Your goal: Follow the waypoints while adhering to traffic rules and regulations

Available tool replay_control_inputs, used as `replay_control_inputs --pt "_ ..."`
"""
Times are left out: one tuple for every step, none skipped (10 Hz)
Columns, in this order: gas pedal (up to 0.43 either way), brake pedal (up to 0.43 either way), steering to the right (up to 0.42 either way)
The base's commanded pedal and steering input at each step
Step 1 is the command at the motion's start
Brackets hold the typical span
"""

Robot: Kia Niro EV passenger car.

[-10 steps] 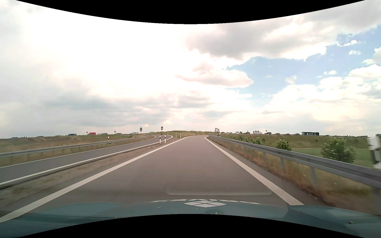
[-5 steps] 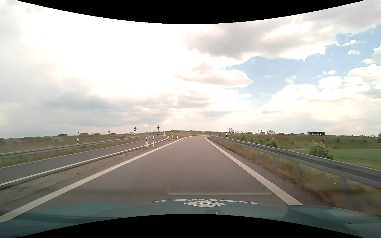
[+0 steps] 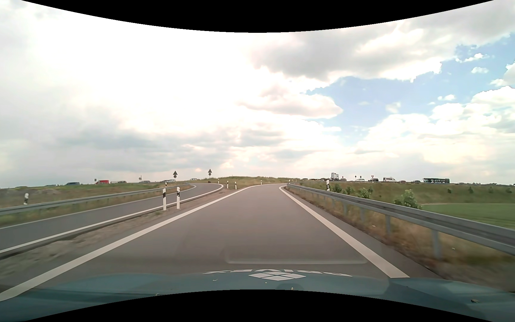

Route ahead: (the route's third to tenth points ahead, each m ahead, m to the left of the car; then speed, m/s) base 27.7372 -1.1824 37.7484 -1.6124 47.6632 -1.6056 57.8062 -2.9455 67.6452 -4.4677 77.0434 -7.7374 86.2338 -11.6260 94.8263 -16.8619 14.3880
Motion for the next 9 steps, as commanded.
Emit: replay_control_inputs --pt "0.197 0.0 -0.005" --pt "0.189 0.0 -0.005" --pt "0.189 0.0 -0.005" --pt "0.189 0.0 -0.004" --pt "0.189 0.0 -0.004" --pt "0.189 0.0 -0.004" --pt "0.189 0.0 -0.003" --pt "0.189 0.0 -0.004" --pt "0.189 0.0 -0.003"
